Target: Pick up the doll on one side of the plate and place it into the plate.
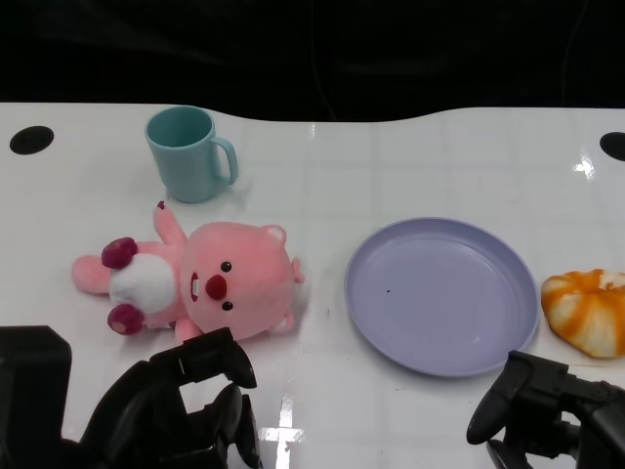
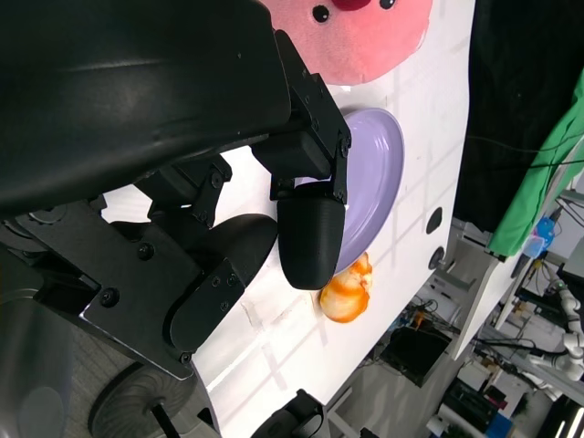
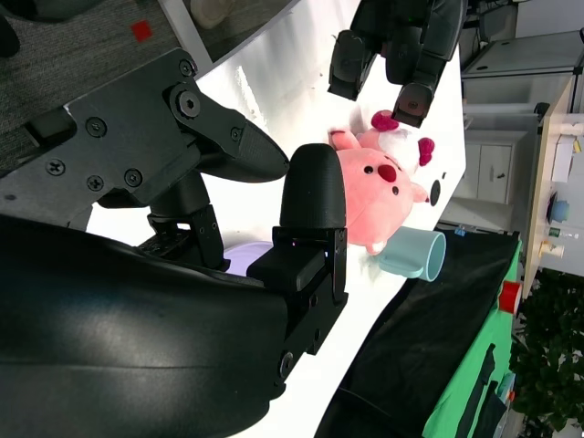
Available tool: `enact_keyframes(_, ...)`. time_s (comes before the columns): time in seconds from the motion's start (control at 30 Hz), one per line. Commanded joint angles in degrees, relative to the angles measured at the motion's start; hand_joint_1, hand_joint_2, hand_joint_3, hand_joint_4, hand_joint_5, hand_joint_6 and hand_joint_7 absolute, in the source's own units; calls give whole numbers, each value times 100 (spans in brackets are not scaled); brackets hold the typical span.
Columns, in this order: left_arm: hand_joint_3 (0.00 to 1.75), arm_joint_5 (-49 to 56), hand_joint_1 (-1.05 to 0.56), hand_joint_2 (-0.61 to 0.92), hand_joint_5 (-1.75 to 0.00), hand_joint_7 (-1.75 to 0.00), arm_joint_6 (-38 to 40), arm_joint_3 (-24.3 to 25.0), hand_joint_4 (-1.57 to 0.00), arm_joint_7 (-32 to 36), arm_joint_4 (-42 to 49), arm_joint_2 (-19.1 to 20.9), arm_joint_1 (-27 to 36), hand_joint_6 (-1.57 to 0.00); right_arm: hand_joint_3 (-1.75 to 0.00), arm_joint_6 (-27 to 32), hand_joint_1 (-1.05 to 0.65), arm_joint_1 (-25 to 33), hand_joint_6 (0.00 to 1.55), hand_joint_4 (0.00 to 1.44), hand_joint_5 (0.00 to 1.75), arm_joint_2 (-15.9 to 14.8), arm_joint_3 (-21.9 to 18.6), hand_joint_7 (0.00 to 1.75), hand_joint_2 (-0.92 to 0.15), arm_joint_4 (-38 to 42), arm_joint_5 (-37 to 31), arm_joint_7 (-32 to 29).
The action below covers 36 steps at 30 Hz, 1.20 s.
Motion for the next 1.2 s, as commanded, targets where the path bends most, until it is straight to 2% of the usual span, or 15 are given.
enact_keyframes(0.03, 140, 77, -22, 39, -175, -167, -112, 32, -83, -59, 53, 70, 10, -71, -106, -89, -18, 11, 54, 62, 175, -41, -3, 145, -59, 15, 14, 6)
enact_keyframes(0.27, 137, 57, -22, 39, -175, -166, -115, -5, -86, -38, -3, 34, 99, -73, -111, -248, -16, 113, 55, 64, 175, -55, -16, 146, -56, 17, -4, 9)
enact_keyframes(0.53, 138, 164, -23, 38, -175, -161, -191, -56, -84, -27, -18, 38, 100, -74, -113, -129, -17, 79, 54, 62, 175, -60, -54, 147, -55, -14, 67, 23)
enact_keyframes(0.57, 137, 159, -23, 38, -174, -157, -217, -37, -83, -38, -9, 23, 93, -75, -114, -104, -17, 61, 53, 62, 175, -53, -45, 147, -55, -20, 67, 16)
enact_keyframes(0.67, 134, 143, -23, 38, -159, -128, -330, -6, -81, -63, 2, -24, 81, -80, -114, -105, -16, 28, 53, 62, 175, -40, -18, 147, -55, -5, 8, -16)
enact_keyframes(0.77, 130, 139, -25, 38, -150, -111, -405, 34, -77, 1, -55, -74, 86, -79, -114, -181, -15, -10, 53, 63, 175, -28, 0, 147, -55, 71, 22, 4)
enact_keyframes(0.87, 106, 169, -30, 47, -142, -96, -652, 84, -71, -73, -116, -78, 91, -73, -115, -165, -14, -38, 53, 63, 175, -7, 18, 148, -55, 86, 24, -16)
enact_keyframes(0.9, 89, 176, -31, 56, -137, -88, -750, 102, -68, -101, -128, -73, 94, -71, -115, -150, -14, -45, 53, 64, 175, 1, 25, 148, -55, 84, 25, -27)
enact_keyframes(0.97, 71, 187, -32, 66, -132, -79, -905, 131, -65, -124, -158, -53, 93, -71, -115, -116, -14, -55, 53, 64, 175, 5, 34, 148, -55, 71, 19, -46)
enact_keyframes(1.07, 34, 326, -35, 85, -114, -58, -1114, 191, -60, -53, -325, 36, 55, -69, -115, -65, -14, -61, 53, 64, 175, 9, 58, 148, -55, 40, 4, -72)
enact_keyframes(1.13, 22, 534, -39, 90, -108, -48, -1339, 190, -54, -73, -406, 138, 32, -65, -115, -62, -14, -56, 53, 63, 175, 6, 70, 148, -55, 29, 2, -80)
enact_keyframes(1.2, 17, 712, -42, 92, -106, -44, -1557, 181, -50, -119, -429, 222, 14, -63, -116, -58, -13, -52, 52, 63, 175, 1, 78, 148, -55, 21, 9, -90)
